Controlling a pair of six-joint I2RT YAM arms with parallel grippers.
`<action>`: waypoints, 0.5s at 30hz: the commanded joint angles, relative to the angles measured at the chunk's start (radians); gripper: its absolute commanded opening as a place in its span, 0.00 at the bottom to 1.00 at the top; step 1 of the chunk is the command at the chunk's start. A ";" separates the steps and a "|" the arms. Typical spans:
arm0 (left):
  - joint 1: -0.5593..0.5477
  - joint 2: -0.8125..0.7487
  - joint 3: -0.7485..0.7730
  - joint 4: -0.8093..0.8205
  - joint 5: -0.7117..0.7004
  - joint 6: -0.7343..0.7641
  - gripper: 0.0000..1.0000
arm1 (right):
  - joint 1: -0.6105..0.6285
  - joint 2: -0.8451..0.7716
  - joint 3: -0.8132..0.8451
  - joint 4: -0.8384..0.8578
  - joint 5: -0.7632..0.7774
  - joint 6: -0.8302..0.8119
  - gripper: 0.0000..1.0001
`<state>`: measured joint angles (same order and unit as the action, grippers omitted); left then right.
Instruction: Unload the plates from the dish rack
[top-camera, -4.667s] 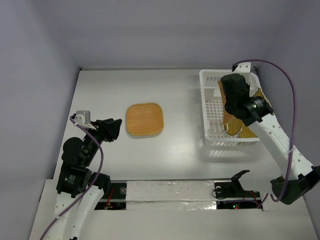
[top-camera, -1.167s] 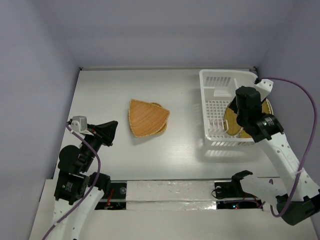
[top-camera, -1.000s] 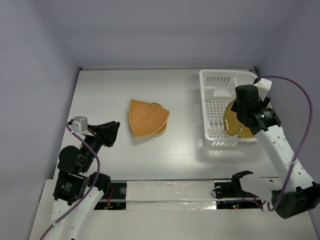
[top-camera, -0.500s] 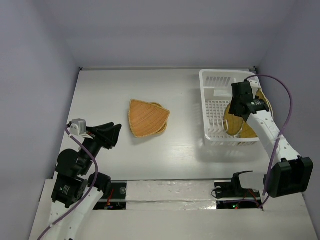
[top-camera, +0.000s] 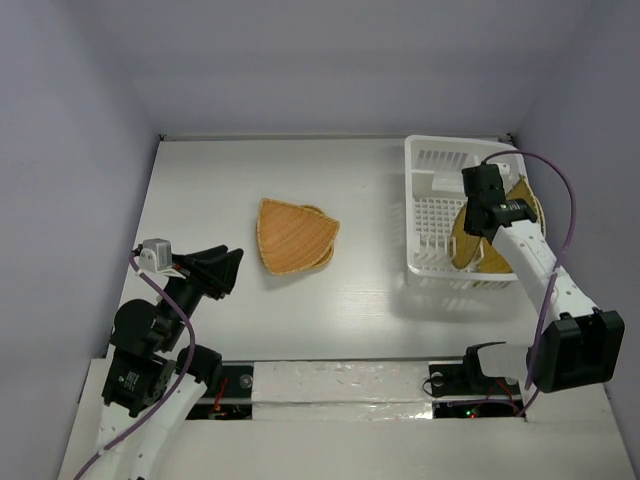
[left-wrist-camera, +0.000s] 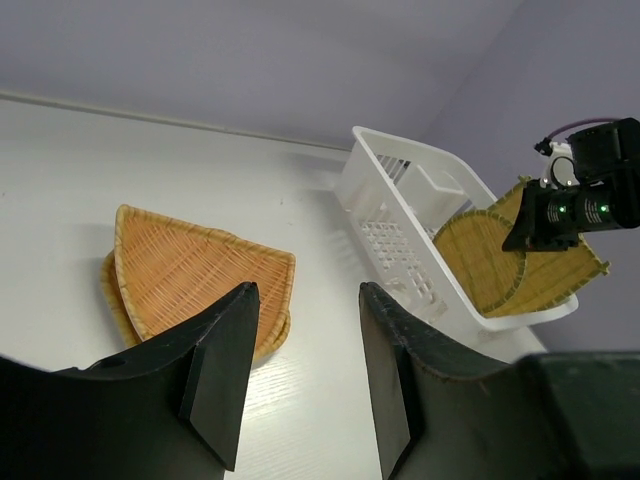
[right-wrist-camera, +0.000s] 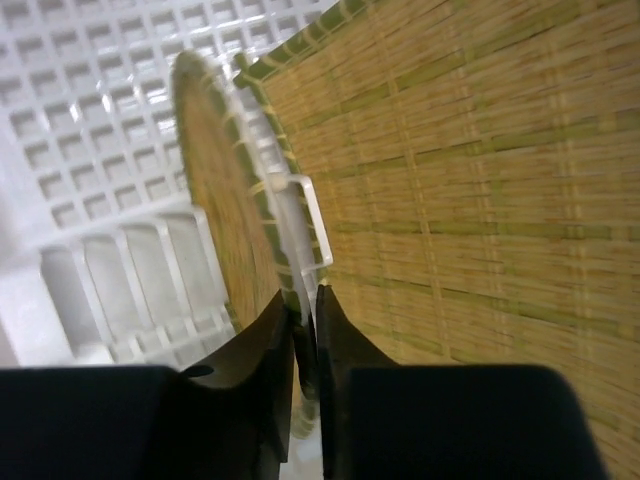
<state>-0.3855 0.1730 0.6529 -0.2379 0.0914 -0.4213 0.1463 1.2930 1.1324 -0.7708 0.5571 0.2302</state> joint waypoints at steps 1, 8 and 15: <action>-0.006 -0.009 0.005 0.026 -0.009 -0.007 0.42 | -0.007 -0.031 0.032 0.013 0.026 -0.002 0.08; -0.006 -0.003 0.002 0.031 -0.005 -0.008 0.42 | -0.007 -0.064 0.151 -0.068 0.029 -0.035 0.00; -0.006 -0.001 0.002 0.031 -0.002 -0.011 0.42 | 0.058 -0.096 0.292 -0.172 0.092 -0.039 0.00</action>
<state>-0.3855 0.1730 0.6525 -0.2375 0.0914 -0.4274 0.1669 1.2495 1.3312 -0.9077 0.5751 0.1967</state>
